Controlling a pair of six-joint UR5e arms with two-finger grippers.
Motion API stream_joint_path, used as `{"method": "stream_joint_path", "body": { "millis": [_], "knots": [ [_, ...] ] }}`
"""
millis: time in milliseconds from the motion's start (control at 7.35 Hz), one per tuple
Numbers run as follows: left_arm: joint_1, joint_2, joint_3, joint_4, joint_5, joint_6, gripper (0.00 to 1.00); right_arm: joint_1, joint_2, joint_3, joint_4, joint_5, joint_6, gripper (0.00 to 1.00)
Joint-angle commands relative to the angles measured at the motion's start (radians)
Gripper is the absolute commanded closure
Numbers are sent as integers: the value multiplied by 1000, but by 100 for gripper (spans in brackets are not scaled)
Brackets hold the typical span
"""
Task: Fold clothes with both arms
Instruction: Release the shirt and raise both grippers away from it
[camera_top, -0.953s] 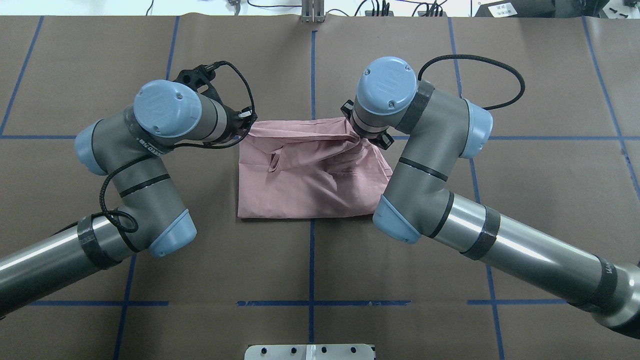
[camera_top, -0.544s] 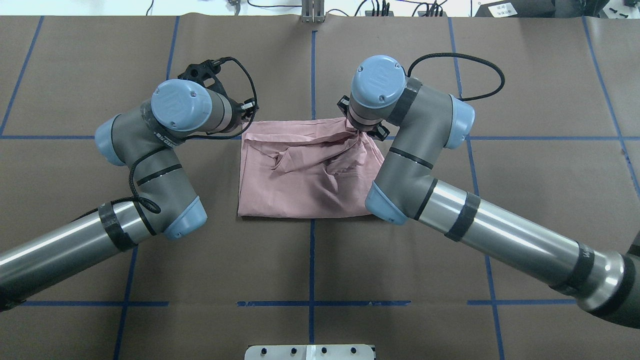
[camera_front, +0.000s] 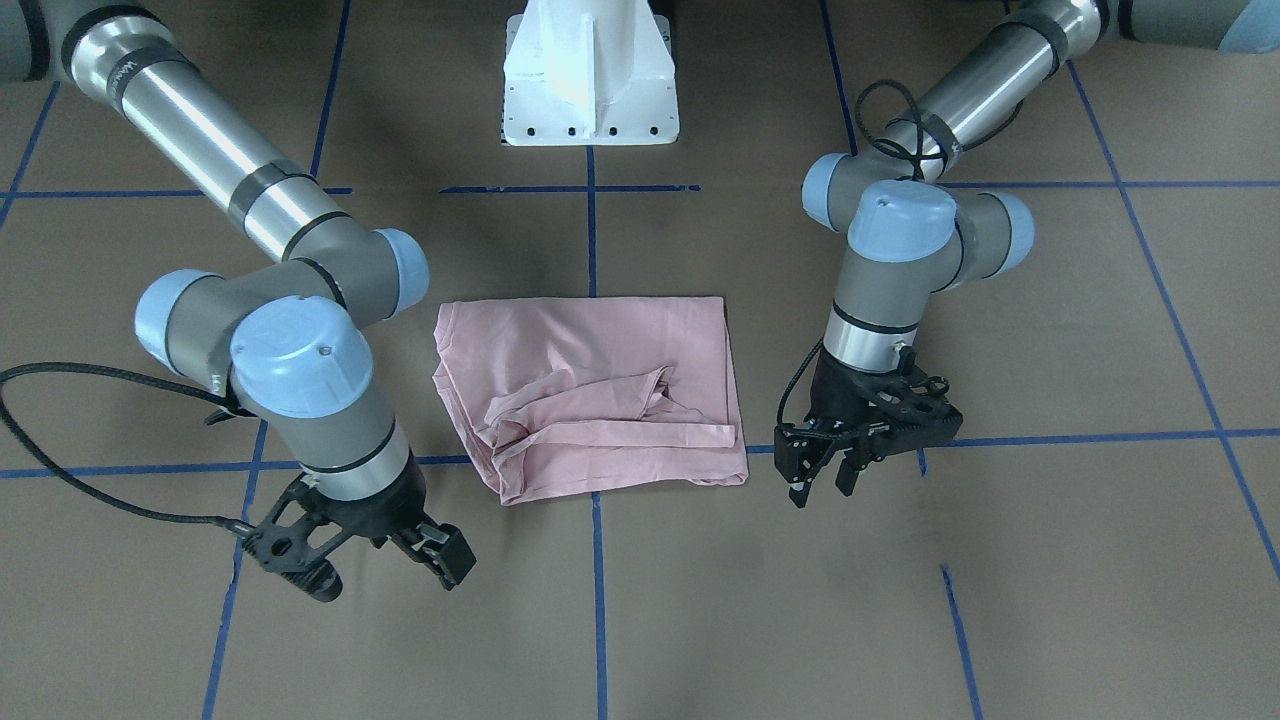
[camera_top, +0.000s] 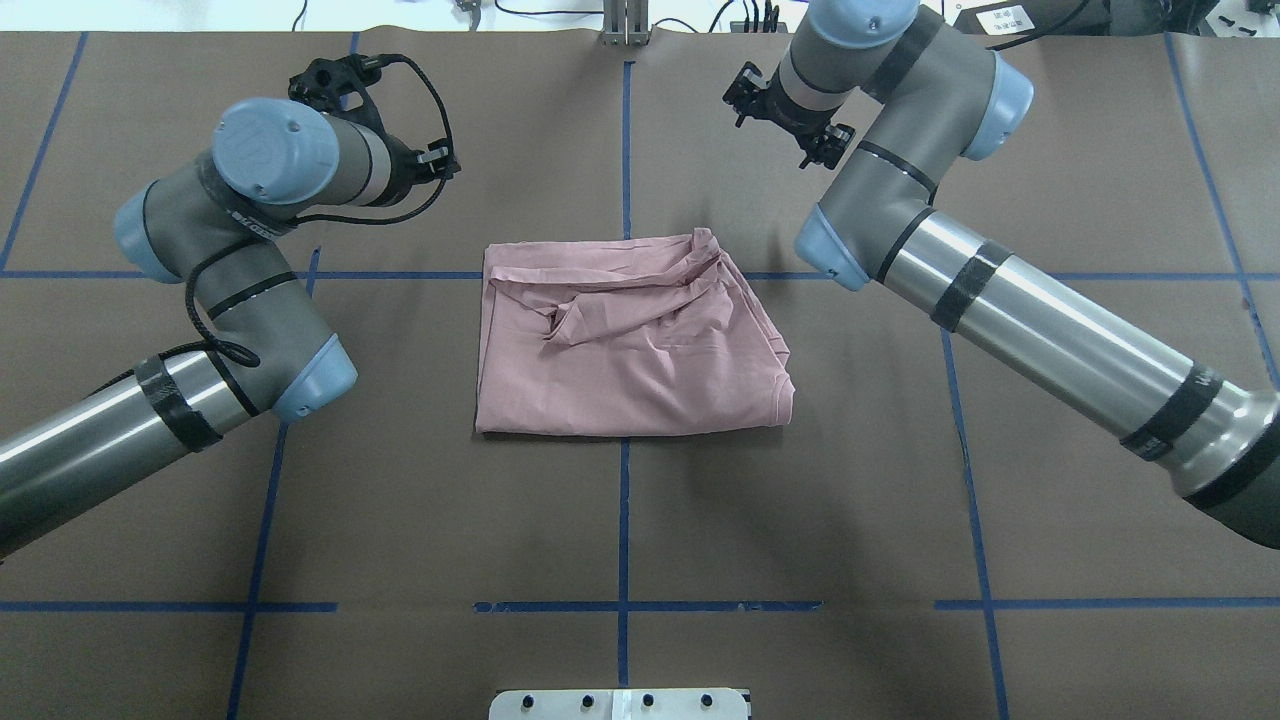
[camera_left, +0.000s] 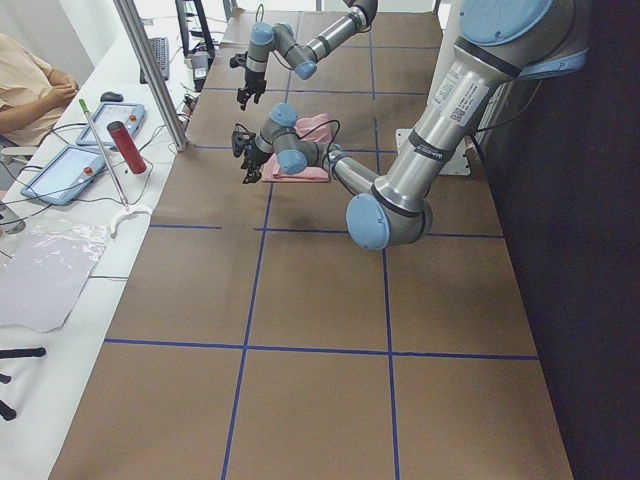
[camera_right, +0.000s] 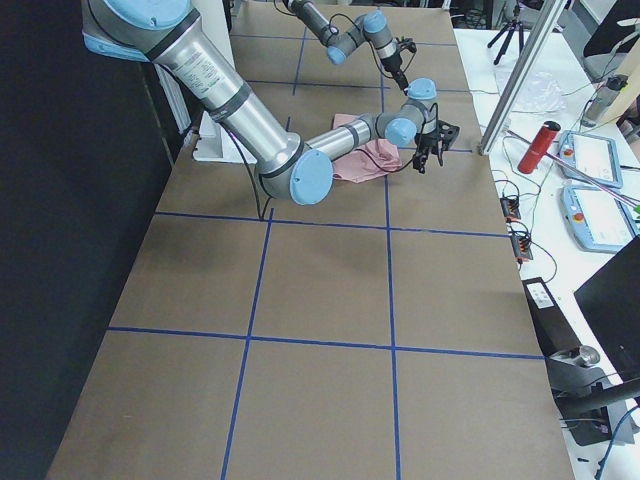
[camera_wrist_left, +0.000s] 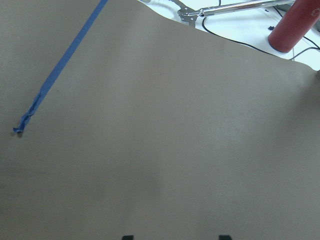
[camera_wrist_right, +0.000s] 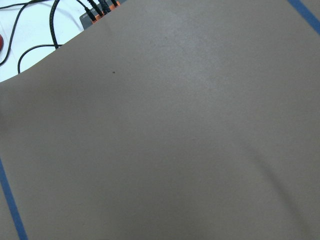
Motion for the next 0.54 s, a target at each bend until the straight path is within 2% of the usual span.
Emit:
{"method": "stream_joint_path", "body": {
  "millis": [0, 272, 408],
  "knots": [
    [-122, 112, -106, -1, -216, 192, 36, 135, -151, 92, 0, 152, -230, 0],
    [-291, 257, -152, -1, -425, 516, 35, 341, -292, 152, -59, 321, -580, 0],
    [-372, 331, -167, 5, -496, 696, 35, 427, -352, 199, -120, 375, -772, 0]
  ]
}}
